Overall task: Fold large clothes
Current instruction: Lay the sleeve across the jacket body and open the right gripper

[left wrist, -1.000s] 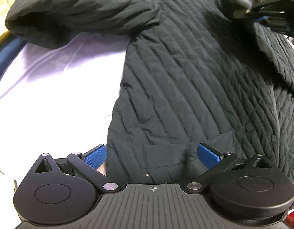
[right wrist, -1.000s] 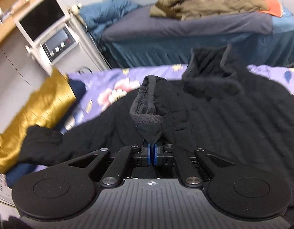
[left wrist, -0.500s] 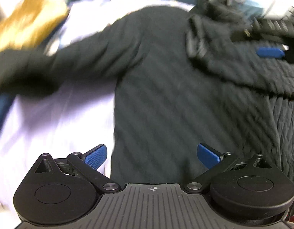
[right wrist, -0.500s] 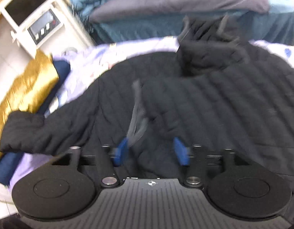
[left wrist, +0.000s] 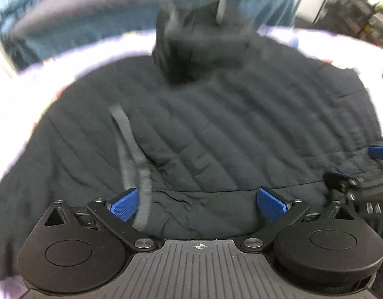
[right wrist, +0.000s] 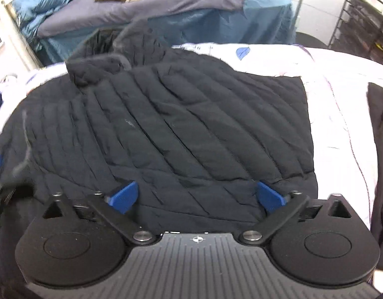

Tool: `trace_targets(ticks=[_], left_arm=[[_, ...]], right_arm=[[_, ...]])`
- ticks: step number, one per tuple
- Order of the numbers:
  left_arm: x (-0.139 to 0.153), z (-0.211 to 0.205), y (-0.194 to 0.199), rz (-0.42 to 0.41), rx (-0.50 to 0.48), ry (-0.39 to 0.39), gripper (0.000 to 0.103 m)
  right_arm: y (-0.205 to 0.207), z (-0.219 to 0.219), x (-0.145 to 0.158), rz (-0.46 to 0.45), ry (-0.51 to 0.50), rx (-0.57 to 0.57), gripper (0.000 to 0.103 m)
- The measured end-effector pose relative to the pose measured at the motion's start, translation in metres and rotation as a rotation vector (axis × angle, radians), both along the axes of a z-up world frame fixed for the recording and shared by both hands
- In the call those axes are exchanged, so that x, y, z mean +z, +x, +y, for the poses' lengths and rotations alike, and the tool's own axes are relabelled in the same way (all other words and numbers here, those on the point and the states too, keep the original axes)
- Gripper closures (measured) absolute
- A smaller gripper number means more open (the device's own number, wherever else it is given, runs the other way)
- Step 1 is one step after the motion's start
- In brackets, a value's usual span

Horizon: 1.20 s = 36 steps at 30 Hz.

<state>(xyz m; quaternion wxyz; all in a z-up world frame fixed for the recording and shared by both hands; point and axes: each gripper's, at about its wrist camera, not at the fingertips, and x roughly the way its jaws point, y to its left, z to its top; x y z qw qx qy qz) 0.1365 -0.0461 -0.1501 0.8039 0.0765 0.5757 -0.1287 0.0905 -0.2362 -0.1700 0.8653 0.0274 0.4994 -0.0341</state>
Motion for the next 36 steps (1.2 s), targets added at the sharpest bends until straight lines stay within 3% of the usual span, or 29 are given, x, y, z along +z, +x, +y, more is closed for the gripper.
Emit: trace_targets(ticks=[2,5,13,22,30,36], left_arm=[[-0.021,0.004,0.011,0.080,0.041,-0.002,0.000],[-0.026,0.005,0.019,0.114,0.065,-0.009,0.000],[-0.039,-0.013,0.036,0.160,0.084,0.063,0.000],[-0.036,-0.014,0.026,0.122,0.082,0.049,0.000],[-0.031,0.000,-0.016,-0.031,0.061,-0.028,0.000],[-0.004,0.023,-0.041,-0.047,0.121,-0.017,0.000]], right_arm=[[0.012,0.007,-0.014,0.074,-0.051,0.035,0.000],[0.028,0.012,-0.028,0.161,-0.083,0.052,0.000],[0.032,0.005,-0.039,0.136,-0.050,0.033,0.000],[0.035,0.013,-0.045,0.141,-0.088,0.025,0.000],[0.018,0.018,-0.047,0.090,-0.090,0.007,0.000],[0.011,0.021,-0.037,0.096,-0.111,-0.005,0.000]])
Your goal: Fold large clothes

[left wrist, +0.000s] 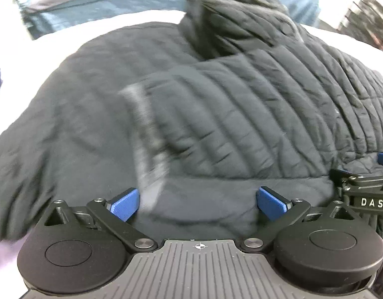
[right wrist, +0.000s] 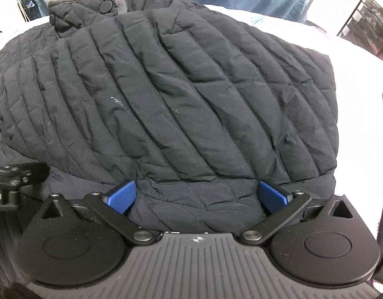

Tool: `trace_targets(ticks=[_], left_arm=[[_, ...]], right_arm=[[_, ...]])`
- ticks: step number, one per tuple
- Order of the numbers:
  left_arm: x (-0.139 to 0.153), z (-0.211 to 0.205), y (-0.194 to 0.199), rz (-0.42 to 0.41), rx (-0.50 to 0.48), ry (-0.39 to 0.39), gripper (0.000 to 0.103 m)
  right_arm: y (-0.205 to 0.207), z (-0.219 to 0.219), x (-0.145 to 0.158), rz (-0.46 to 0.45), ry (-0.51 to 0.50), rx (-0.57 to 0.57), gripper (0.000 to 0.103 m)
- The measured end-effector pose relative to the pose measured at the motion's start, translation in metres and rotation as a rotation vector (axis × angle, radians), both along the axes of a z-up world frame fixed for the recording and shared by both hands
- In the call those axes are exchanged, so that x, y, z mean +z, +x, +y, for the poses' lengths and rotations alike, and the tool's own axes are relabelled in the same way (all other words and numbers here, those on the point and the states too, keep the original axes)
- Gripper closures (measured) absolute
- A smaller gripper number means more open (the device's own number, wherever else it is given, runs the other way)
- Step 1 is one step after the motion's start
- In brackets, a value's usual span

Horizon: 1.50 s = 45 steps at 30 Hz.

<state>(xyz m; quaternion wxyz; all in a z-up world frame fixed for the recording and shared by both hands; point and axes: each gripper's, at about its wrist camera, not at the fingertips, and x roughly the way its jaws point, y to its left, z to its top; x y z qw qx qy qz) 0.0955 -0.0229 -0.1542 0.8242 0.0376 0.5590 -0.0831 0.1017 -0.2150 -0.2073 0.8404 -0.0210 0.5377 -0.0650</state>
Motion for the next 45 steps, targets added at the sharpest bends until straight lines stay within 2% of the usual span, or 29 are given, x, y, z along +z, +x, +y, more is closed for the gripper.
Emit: trace_targets(ticks=[4,7,10,14,16,18,21,24,26,28,29,33,34,35,36,38,42,45], left_arm=[[0.025,0.045,-0.047,-0.114,0.047,-0.049,0.000],[0.039,0.094,-0.088,-0.147,0.124,-0.083,0.000],[0.048,0.149,-0.126,-0.149,0.249,-0.113,0.000],[0.064,0.216,-0.163,-0.182,0.422,-0.095,0.000],[0.073,0.251,-0.175,-0.214,0.533,-0.120,0.000],[0.080,0.287,-0.182,-0.249,0.664,-0.184,0.000],[0.086,0.332,-0.183,-0.293,0.858,-0.338,0.000],[0.087,0.360,-0.177,-0.338,0.973,-0.544,0.000],[0.080,0.370,-0.166,-0.325,1.017,-0.659,0.000],[0.068,0.370,-0.149,-0.295,1.029,-0.728,0.000],[0.063,0.370,-0.142,-0.287,1.030,-0.738,0.000],[0.048,0.361,-0.120,-0.238,1.076,-0.632,0.000],[0.048,0.360,-0.117,-0.241,1.087,-0.611,0.002],[0.049,0.358,-0.114,-0.247,1.089,-0.585,0.015],[0.054,0.356,-0.110,-0.258,1.072,-0.552,0.015],[0.071,0.344,-0.096,-0.285,0.999,-0.460,0.023],[0.113,0.294,-0.063,-0.372,0.783,-0.321,0.026],[0.140,0.230,-0.040,-0.443,0.543,-0.272,0.025]], right_arm=[[-0.008,0.017,0.013,-0.011,-0.077,0.006,0.001],[-0.028,0.032,0.032,-0.088,-0.074,0.055,0.002],[-0.050,0.042,0.047,-0.131,-0.025,0.088,0.002],[-0.077,0.053,0.055,-0.120,0.023,0.131,0.002],[-0.086,0.056,0.055,-0.100,0.015,0.151,0.002],[-0.092,0.059,0.053,-0.060,0.015,0.161,0.002],[-0.098,0.061,0.054,-0.025,0.029,0.161,0.002],[-0.101,0.064,0.055,-0.008,0.033,0.156,0.002],[-0.100,0.066,0.055,-0.006,0.024,0.158,0.002],[-0.101,0.069,0.055,-0.005,0.017,0.167,0.002],[-0.102,0.070,0.054,-0.005,0.014,0.172,0.002],[-0.108,0.073,0.055,-0.004,0.002,0.186,0.002],[-0.109,0.073,0.055,-0.003,-0.001,0.186,0.002],[-0.110,0.072,0.056,-0.003,-0.005,0.184,0.002],[-0.112,0.071,0.056,-0.002,-0.009,0.181,0.002],[-0.114,0.067,0.056,-0.004,-0.018,0.175,0.002],[-0.118,0.053,0.055,-0.003,-0.016,0.127,0.002],[-0.121,0.043,0.053,-0.002,-0.003,0.088,0.002]])
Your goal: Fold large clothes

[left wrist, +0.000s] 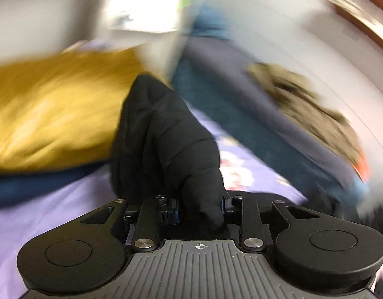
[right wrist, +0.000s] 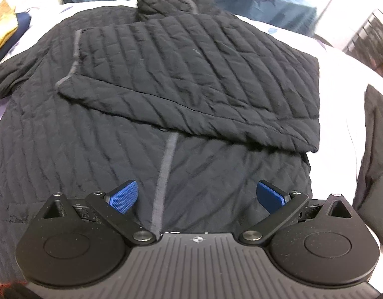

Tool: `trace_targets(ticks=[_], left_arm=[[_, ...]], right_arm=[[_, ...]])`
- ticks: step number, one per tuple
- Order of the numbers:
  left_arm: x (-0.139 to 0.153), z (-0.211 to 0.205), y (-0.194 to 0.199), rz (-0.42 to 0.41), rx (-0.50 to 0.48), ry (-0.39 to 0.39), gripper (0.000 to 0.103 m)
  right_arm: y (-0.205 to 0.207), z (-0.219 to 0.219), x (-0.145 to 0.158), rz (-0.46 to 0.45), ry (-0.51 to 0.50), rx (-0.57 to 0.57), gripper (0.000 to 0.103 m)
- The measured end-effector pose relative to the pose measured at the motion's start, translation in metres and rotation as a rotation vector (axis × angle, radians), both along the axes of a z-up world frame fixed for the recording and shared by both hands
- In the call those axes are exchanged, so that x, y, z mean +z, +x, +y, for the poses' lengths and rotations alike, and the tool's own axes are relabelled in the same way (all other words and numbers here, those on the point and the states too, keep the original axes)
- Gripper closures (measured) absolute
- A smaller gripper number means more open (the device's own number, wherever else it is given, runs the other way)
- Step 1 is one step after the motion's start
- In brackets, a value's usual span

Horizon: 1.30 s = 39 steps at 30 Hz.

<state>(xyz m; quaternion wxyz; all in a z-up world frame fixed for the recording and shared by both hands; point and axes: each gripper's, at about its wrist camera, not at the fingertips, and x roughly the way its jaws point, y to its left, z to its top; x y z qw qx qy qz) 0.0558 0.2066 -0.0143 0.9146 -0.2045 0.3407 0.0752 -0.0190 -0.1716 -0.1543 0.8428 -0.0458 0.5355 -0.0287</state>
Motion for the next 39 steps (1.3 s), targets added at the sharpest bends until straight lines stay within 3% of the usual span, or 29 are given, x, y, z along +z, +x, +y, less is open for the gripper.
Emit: trace_targets(ticks=[3,6,7,8,11,15,21,24,29,33,36,39], left_arm=[[0.003,-0.077,0.021,-0.002,-0.230,0.072,0.024],[-0.022,-0.150,0.035,0.087,-0.442,0.124,0.023],[-0.035,-0.173,0.036,0.127,-0.501,0.164,0.016],[-0.049,-0.194,0.037,0.175,-0.555,0.203,0.001],[-0.087,-0.231,0.031,0.291,-0.635,0.280,0.000],[-0.098,-0.238,0.007,0.326,-0.644,0.306,0.000],[-0.085,-0.208,-0.043,0.288,-0.680,0.238,0.000],[-0.096,-0.182,-0.055,0.345,-0.593,0.268,0.000],[-0.097,-0.136,-0.066,0.375,-0.447,0.349,0.000],[-0.094,-0.116,-0.072,0.387,-0.388,0.508,0.000],[-0.098,-0.106,-0.077,0.405,-0.354,0.595,0.000],[-0.099,-0.098,-0.086,0.434,-0.317,0.628,0.000]], right_arm=[[-0.001,-0.006,-0.002,0.003,0.014,-0.024,0.002],[-0.002,-0.011,-0.003,0.003,0.025,-0.048,0.002],[-0.002,-0.013,-0.003,0.005,0.028,-0.057,0.002],[-0.003,-0.015,-0.004,0.007,0.030,-0.066,0.002],[-0.006,-0.023,-0.004,0.010,0.038,-0.095,0.002],[-0.011,-0.038,-0.005,0.025,0.045,-0.134,0.002],[-0.013,-0.055,-0.009,0.033,0.060,-0.203,0.002],[-0.005,-0.050,-0.003,-0.001,0.044,-0.191,0.002],[0.026,-0.005,0.027,-0.095,0.040,-0.023,0.002],[0.056,0.056,0.050,-0.158,0.066,0.165,0.002],[0.077,0.103,0.057,-0.176,0.054,0.281,0.002],[0.092,0.147,0.053,-0.194,-0.006,0.383,0.001]])
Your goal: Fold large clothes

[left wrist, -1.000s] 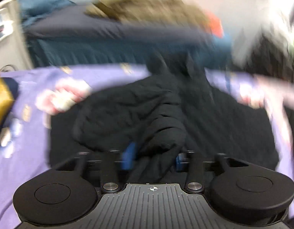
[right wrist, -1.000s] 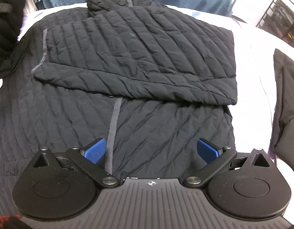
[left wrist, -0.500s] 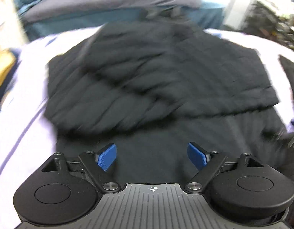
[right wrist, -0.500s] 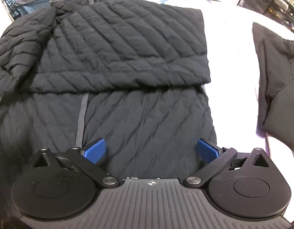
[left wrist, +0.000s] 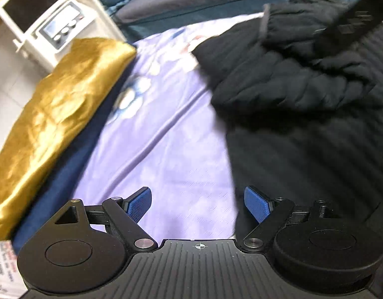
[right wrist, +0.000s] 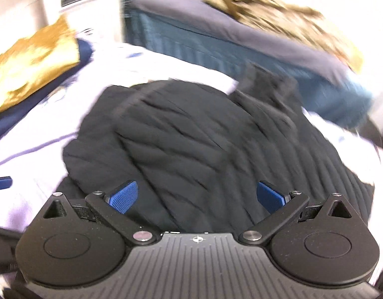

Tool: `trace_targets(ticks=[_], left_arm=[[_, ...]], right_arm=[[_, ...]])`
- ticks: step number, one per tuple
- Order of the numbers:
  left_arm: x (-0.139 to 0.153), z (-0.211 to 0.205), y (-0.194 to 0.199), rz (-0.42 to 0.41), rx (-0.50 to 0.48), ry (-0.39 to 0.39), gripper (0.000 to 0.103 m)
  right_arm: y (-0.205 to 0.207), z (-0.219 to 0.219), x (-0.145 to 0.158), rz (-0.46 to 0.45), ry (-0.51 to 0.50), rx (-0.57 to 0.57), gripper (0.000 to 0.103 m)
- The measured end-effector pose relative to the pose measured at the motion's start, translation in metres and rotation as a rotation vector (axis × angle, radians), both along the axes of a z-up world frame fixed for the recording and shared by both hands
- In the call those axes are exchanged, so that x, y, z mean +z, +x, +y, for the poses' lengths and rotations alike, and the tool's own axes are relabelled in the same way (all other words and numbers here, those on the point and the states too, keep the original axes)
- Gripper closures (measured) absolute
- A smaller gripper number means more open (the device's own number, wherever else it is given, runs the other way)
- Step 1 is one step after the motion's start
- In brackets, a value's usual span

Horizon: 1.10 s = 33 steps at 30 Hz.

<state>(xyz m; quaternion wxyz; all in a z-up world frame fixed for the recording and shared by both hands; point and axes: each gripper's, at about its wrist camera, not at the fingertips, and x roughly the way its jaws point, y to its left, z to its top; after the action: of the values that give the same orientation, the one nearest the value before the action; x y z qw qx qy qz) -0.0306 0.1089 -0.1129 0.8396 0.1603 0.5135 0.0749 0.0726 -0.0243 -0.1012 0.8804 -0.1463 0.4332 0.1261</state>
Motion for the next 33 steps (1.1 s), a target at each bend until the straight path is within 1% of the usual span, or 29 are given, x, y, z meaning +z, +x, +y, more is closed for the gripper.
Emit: trace_targets(ticks=[1,3,6,10,12,13,14,15,16,17,18,20,23,26,28,30,32,33], left_arm=[[-0.002,0.001,-0.002,0.011,0.006,0.002,0.000],[-0.004,0.006,-0.009,0.026,0.019,-0.020,0.000],[-0.008,0.014,-0.021,0.049,0.041,-0.038,0.000],[-0.011,0.018,-0.032,0.059,0.049,-0.053,0.000],[-0.012,0.020,-0.033,0.062,0.052,-0.060,0.000],[-0.012,0.020,-0.031,0.064,0.051,-0.061,0.000],[-0.013,0.019,-0.030,0.064,0.048,-0.060,0.000],[-0.013,0.018,-0.029,0.064,0.044,-0.059,0.000],[-0.013,0.016,-0.027,0.064,0.036,-0.057,0.000],[-0.013,0.014,-0.025,0.063,0.029,-0.053,0.000],[-0.012,0.012,-0.023,0.059,0.018,-0.049,0.000],[-0.009,0.005,-0.020,0.045,-0.007,-0.047,0.000],[-0.005,-0.004,-0.013,0.036,-0.042,-0.067,0.000],[-0.003,-0.016,-0.005,0.034,-0.076,-0.079,0.000],[-0.003,-0.024,-0.001,0.032,-0.098,-0.084,0.000],[-0.003,-0.033,0.002,0.033,-0.119,-0.094,0.000],[-0.004,-0.038,0.007,0.046,-0.127,-0.120,0.000],[-0.005,-0.039,0.008,0.054,-0.126,-0.132,0.000]], right_arm=[[0.005,0.012,-0.005,-0.001,-0.027,0.027,0.001],[0.014,0.036,-0.015,0.010,-0.076,0.074,0.001],[0.026,0.062,-0.033,0.002,-0.153,0.110,0.001],[0.044,0.076,-0.054,0.021,-0.229,0.101,0.001],[0.041,0.077,-0.057,-0.005,-0.241,0.105,0.006],[0.039,0.077,-0.058,-0.031,-0.251,0.106,0.021],[0.038,0.075,-0.056,-0.055,-0.266,0.100,0.049],[0.038,0.072,-0.054,-0.061,-0.259,0.092,0.056],[0.039,0.066,-0.049,-0.061,-0.220,0.083,0.060],[0.039,0.058,-0.044,-0.065,-0.174,0.069,0.068],[0.038,0.050,-0.037,-0.075,-0.137,0.047,0.072],[0.034,0.033,-0.023,-0.102,-0.088,-0.004,0.077],[0.026,-0.001,0.000,-0.144,0.002,-0.088,0.084],[0.018,-0.047,0.019,-0.171,0.078,-0.212,0.085],[0.012,-0.082,0.025,-0.162,0.114,-0.308,0.085],[0.006,-0.119,0.023,-0.125,0.153,-0.398,0.085],[0.000,-0.154,0.013,-0.076,0.203,-0.479,0.085],[-0.002,-0.169,0.006,-0.038,0.240,-0.511,0.085]])
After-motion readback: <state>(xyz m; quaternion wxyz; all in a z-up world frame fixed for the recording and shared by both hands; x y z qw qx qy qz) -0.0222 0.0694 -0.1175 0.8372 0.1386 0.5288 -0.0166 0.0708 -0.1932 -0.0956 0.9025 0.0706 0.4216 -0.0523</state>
